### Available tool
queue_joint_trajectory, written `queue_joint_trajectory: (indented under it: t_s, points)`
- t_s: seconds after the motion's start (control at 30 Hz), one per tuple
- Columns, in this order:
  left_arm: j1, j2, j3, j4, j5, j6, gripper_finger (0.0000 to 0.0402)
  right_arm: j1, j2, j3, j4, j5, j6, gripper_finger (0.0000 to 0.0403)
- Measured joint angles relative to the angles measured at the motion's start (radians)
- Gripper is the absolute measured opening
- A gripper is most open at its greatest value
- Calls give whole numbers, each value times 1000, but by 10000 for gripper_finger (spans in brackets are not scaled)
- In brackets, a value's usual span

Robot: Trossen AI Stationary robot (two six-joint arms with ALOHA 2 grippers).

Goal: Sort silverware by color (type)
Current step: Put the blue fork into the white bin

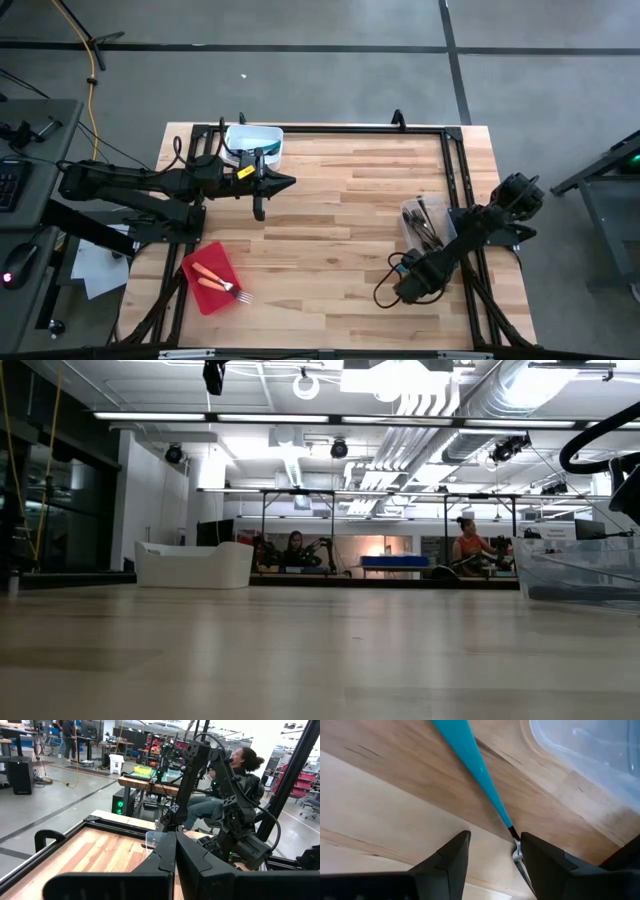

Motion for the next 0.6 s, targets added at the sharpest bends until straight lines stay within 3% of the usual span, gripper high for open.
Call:
queue_joint_trajectory:
  t_s: [0.6]
  points:
    - [0,0,0,0,0,0,0,-6,2,72,25,-3,-173,170]
